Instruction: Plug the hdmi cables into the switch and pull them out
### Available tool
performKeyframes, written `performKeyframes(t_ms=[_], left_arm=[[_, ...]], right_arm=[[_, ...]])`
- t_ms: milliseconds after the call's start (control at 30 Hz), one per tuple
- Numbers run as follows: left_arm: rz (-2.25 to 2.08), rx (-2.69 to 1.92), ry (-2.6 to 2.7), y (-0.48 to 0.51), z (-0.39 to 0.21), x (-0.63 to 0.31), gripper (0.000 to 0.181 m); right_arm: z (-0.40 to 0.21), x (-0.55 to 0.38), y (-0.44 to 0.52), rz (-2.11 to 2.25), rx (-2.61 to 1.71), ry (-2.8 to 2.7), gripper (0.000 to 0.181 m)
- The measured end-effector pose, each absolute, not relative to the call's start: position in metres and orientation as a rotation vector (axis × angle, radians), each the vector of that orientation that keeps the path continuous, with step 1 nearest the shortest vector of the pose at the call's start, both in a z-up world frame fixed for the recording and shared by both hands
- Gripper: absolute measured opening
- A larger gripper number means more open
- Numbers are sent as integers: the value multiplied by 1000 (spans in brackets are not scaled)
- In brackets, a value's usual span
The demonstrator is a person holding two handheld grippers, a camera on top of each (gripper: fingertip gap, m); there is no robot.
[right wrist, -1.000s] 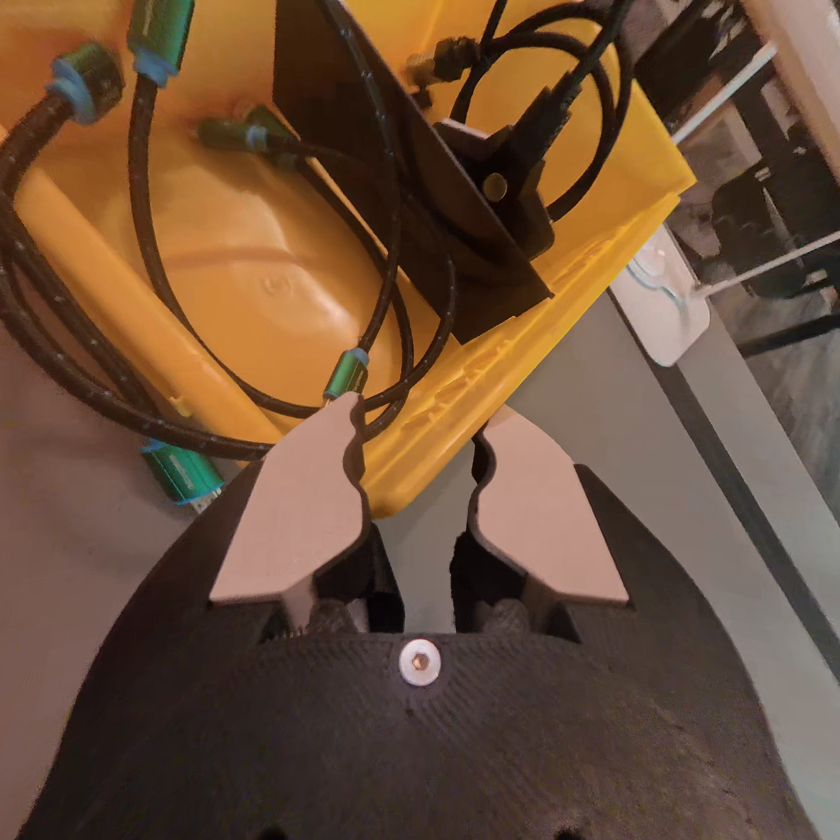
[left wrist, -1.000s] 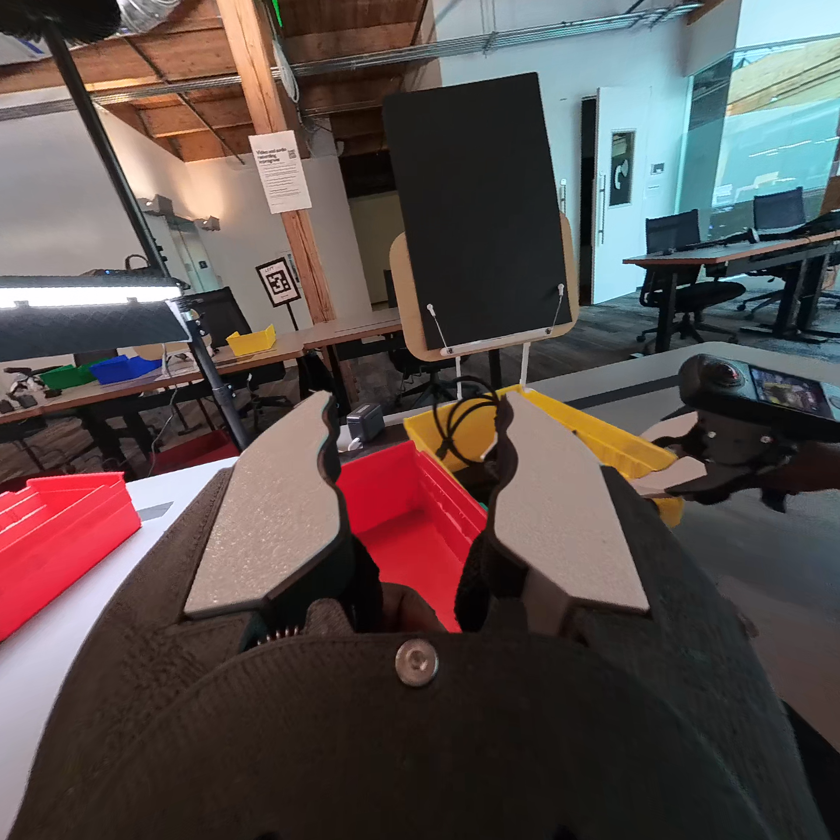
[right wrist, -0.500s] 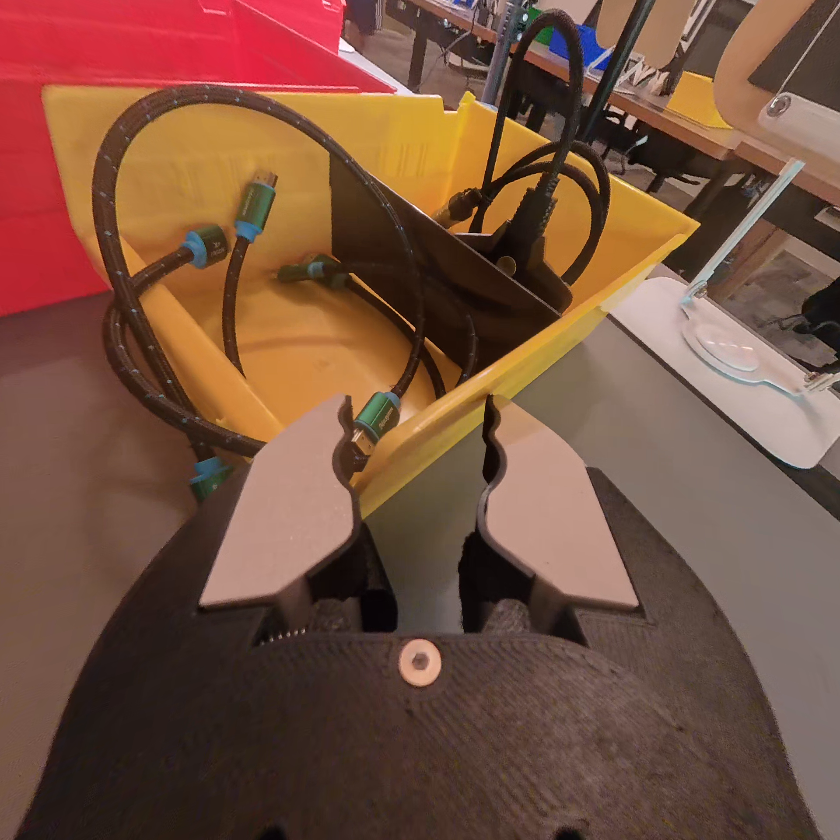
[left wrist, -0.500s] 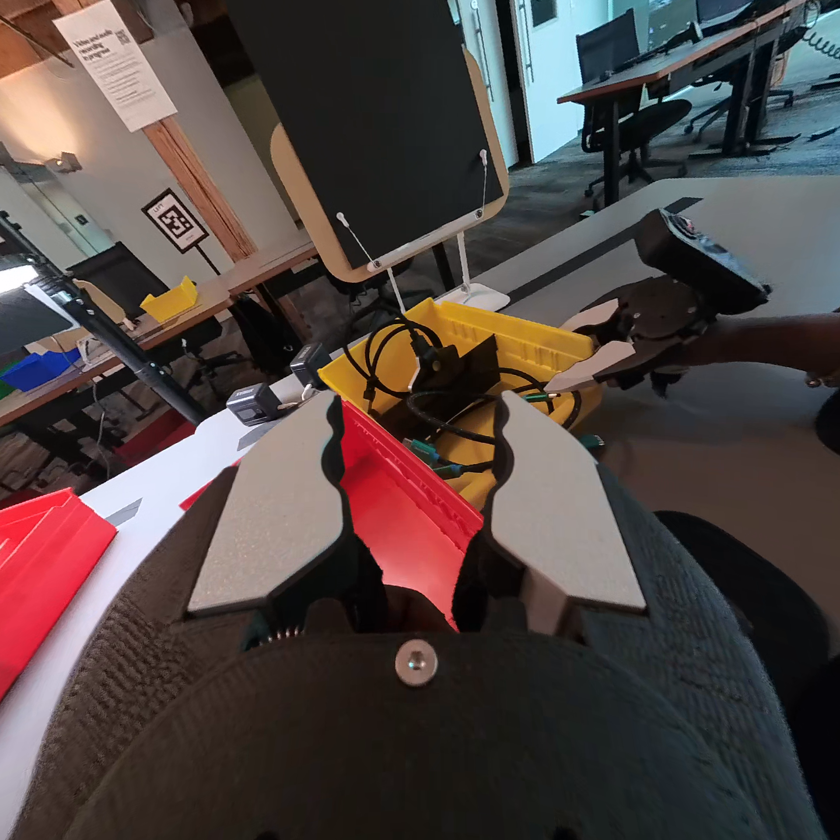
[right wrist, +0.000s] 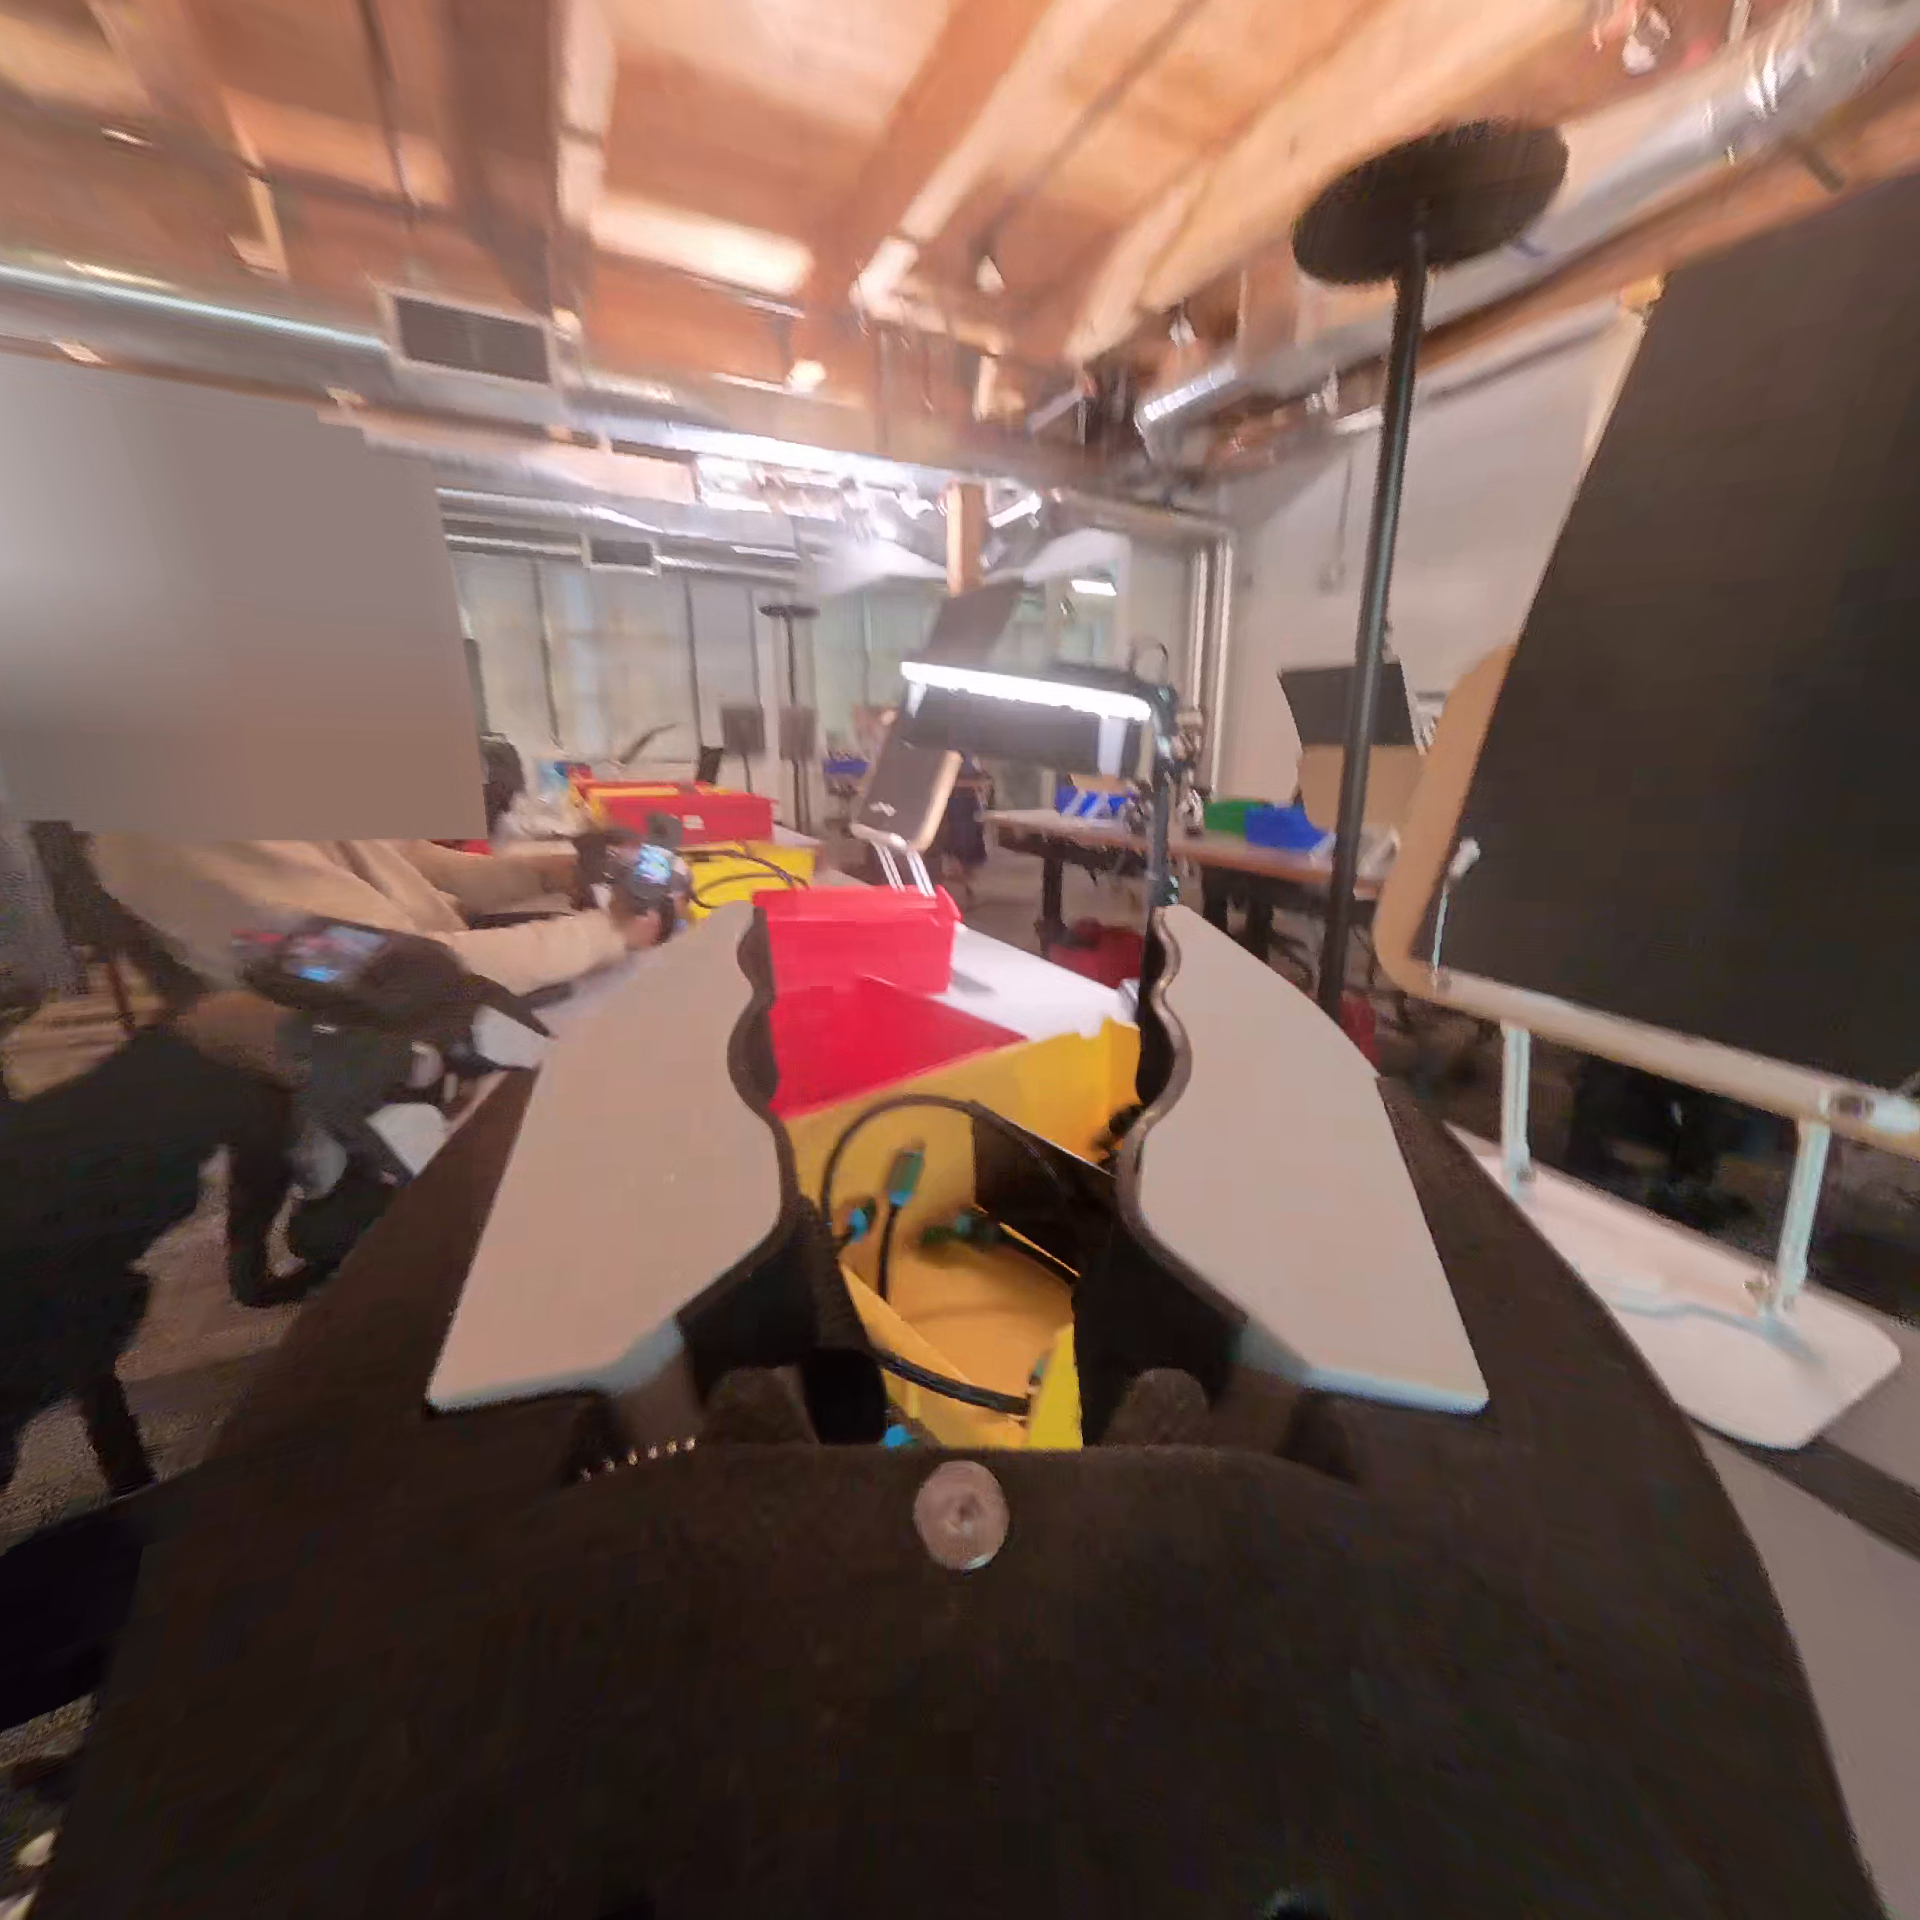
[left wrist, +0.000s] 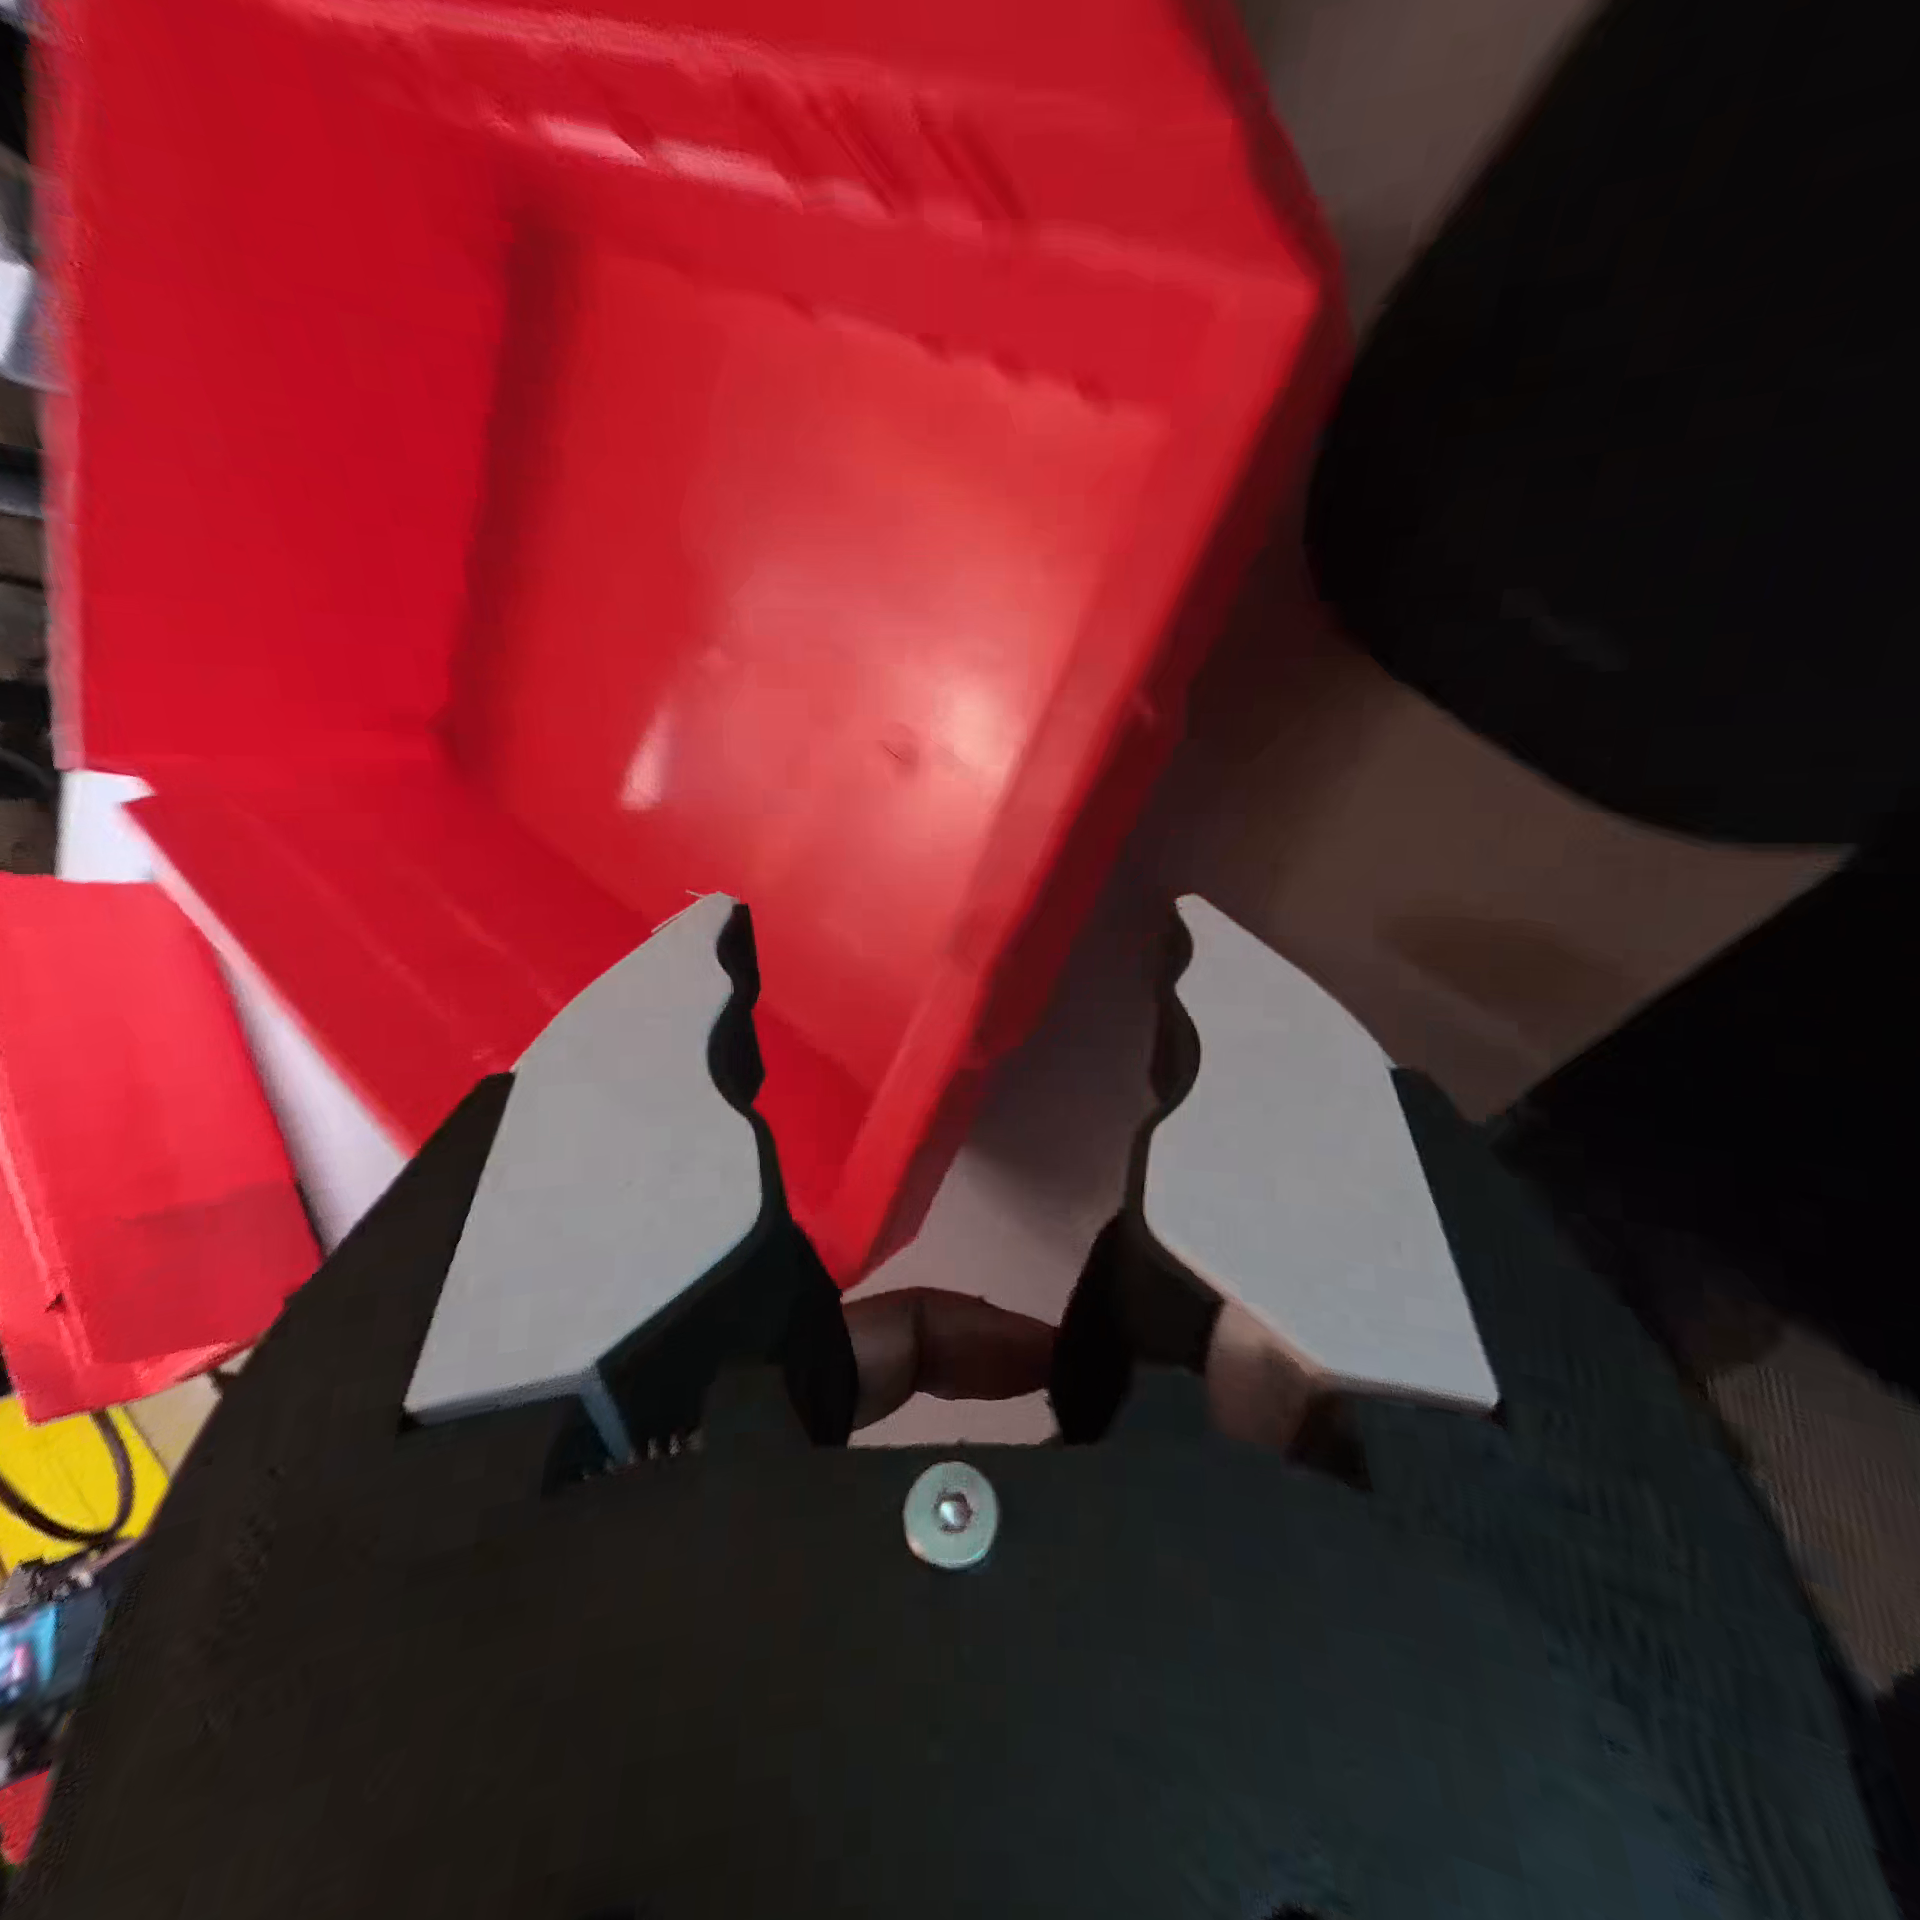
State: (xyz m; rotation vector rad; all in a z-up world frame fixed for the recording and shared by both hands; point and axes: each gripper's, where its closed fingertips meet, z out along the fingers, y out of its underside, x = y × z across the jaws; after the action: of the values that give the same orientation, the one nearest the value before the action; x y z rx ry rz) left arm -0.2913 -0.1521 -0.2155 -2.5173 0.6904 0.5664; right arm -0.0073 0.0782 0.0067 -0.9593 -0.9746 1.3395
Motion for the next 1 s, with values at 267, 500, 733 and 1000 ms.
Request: performKeyframes(t_ms=[267, 500, 733, 1000], left_arm=[[899, -2592, 1013, -158, -257, -337, 48], [1121, -2409, 954, -148, -255, -345, 34], [1327, -2286, 747, -151, -248, -343, 37], [1450, -2155, 530, -148, -188, -338, 32]], right_arm=[[38, 79, 26, 1323, -716, -1007, 87], [62, 119, 40, 1255, -653, -846, 81], [64, 130, 49, 1161, -664, -813, 78], [64, 133, 60, 1139, -693, -791, 73]])
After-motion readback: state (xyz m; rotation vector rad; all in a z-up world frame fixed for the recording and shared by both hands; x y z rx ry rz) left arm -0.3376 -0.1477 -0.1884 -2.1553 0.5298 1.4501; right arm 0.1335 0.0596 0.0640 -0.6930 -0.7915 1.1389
